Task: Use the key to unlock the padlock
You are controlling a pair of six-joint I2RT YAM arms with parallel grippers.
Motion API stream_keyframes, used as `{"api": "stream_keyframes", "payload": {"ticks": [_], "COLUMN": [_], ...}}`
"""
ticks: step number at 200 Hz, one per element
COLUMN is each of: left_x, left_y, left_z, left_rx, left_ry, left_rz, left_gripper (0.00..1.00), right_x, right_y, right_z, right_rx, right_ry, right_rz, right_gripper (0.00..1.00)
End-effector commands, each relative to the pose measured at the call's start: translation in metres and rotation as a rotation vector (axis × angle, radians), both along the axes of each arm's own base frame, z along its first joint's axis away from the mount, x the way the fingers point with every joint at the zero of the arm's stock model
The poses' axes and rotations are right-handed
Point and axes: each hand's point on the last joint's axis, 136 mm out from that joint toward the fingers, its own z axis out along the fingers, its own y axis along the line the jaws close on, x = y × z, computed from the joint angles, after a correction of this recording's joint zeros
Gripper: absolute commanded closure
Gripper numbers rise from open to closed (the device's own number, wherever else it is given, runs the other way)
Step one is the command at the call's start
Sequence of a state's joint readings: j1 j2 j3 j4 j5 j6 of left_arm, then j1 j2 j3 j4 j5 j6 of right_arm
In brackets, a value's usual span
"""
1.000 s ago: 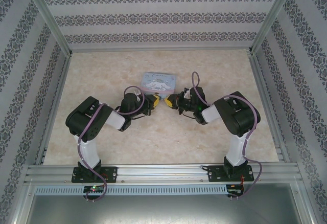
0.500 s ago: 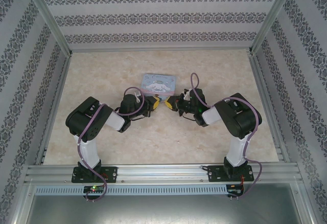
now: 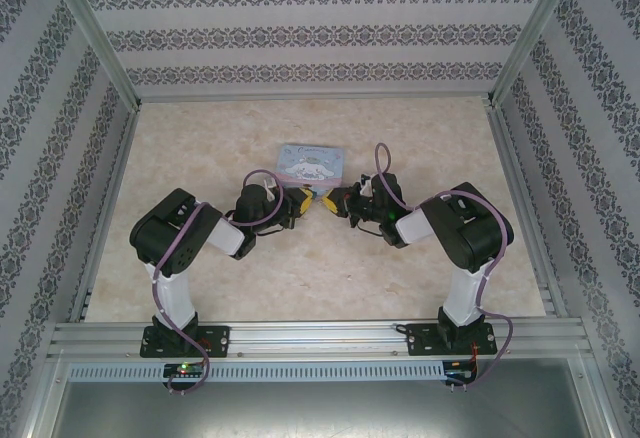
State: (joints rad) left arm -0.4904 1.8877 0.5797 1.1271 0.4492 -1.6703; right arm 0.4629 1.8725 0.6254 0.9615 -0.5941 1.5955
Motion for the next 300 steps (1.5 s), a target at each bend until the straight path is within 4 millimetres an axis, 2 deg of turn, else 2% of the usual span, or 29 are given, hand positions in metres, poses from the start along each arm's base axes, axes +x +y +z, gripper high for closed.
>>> {"api": "stream_keyframes", "payload": {"ticks": [1, 29, 76, 151, 242, 300], "left_x": [-0.050, -0.051, -0.051, -0.052, -0.052, -0.052], "left_y": [-0.055, -0.056, -0.056, -0.056, -0.052, -0.048], "left_z": [0.049, 0.047, 0.047, 0.048, 0.041, 0.033], "left_rx": [-0.120, -0.119, -0.122, -0.122, -0.108, -0.091], "left_ry": [-0.172, -0.168, -0.167, -0.169, -0.145, -0.120], "left_rz": [-0.336, -0.339, -0.341, -0.347, -0.321, -0.299], "left_gripper": [1.00, 1.00, 1.00, 1.00, 1.00, 1.00], "right_x": [-0.015, -0.014, -0.011, -0.007, -0.002, -0.003], "right_y": [0.027, 0.029, 0.038, 0.028, -0.007, -0.021], "right_z": [0.024, 0.023, 0.033, 0.016, -0.008, -0.017], "right_rx": [0.079, 0.118, 0.143, 0.099, 0.039, 0.022], "right_ry": [-0.031, 0.028, 0.001, 0.002, 0.019, 0.031], "right_rz": [0.077, 0.045, 0.054, 0.035, -0.002, -0.010], "right_gripper": [1.00, 1.00, 1.00, 1.00, 1.00, 1.00]}}
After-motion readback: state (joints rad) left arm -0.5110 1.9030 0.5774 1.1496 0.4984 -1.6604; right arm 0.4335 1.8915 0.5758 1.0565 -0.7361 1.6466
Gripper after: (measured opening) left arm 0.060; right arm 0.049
